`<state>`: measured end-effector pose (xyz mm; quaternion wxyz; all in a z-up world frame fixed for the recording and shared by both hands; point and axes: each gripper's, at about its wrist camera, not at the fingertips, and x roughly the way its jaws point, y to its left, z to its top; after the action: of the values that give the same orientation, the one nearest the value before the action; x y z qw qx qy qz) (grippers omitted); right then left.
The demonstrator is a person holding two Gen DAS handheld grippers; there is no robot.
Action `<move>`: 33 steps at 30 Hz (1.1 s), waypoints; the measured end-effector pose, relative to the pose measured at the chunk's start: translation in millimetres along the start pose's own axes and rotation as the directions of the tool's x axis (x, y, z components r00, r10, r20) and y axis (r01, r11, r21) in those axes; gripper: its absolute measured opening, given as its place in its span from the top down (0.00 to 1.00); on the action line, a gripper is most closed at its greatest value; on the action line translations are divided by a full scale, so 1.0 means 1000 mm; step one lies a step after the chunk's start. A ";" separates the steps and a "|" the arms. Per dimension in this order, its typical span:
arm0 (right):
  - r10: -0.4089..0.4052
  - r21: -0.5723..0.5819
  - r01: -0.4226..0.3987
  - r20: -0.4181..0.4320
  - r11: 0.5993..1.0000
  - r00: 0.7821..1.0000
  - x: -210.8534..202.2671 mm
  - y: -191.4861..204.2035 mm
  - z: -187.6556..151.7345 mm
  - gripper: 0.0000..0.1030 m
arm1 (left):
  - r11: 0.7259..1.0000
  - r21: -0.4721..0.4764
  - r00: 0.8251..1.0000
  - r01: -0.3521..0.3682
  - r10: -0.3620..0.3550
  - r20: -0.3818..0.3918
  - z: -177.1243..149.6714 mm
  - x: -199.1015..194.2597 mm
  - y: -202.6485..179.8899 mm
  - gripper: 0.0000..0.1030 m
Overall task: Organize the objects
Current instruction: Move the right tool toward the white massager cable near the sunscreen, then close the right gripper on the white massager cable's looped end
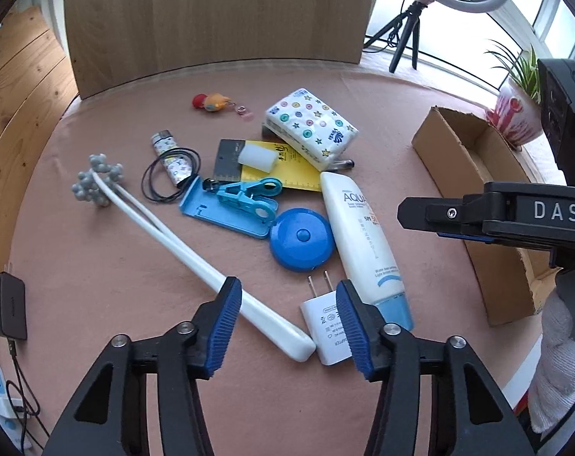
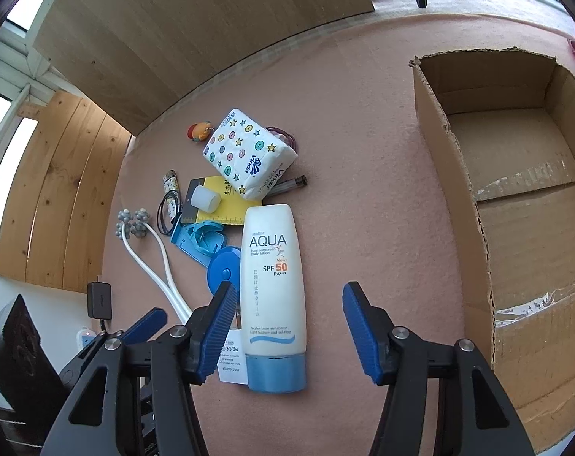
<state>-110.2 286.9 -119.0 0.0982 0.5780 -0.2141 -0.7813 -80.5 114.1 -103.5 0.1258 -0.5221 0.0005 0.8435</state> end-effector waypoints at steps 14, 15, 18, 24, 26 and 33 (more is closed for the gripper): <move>0.029 0.026 -0.027 -0.064 0.999 0.998 0.019 -0.002 0.005 0.53 | 0.968 -0.054 0.969 0.245 -0.247 -0.027 0.003 0.028 -0.015 0.78; 0.029 0.026 -0.028 -0.068 0.999 0.997 0.020 -0.002 0.004 0.53 | 0.968 -0.061 0.969 0.244 -0.246 -0.028 0.002 0.029 -0.013 0.78; 0.042 0.034 -0.039 -0.083 0.999 0.996 0.024 -0.004 0.005 0.53 | 0.973 -0.067 0.974 0.223 -0.226 -0.033 0.002 0.032 -0.008 0.78; 0.035 0.023 -0.033 -0.089 0.999 0.995 0.028 -0.003 0.006 0.54 | 0.979 -0.087 0.982 0.183 -0.187 -0.041 -0.002 0.033 0.009 0.77; 0.028 0.011 -0.027 -0.072 1.000 0.997 0.024 0.000 0.007 0.54 | 0.981 -0.104 0.986 0.163 -0.167 -0.024 -0.005 0.027 0.018 0.77; 0.041 -0.079 -0.045 -0.046 0.996 0.998 0.017 0.028 0.012 0.54 | 0.980 -0.196 0.999 0.034 -0.034 0.004 -0.013 0.009 0.071 0.69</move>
<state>-128.9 257.9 -118.0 0.1427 0.5860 -0.1929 -0.7740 -87.7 45.8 -127.1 0.0882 -0.5317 -0.0912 0.8374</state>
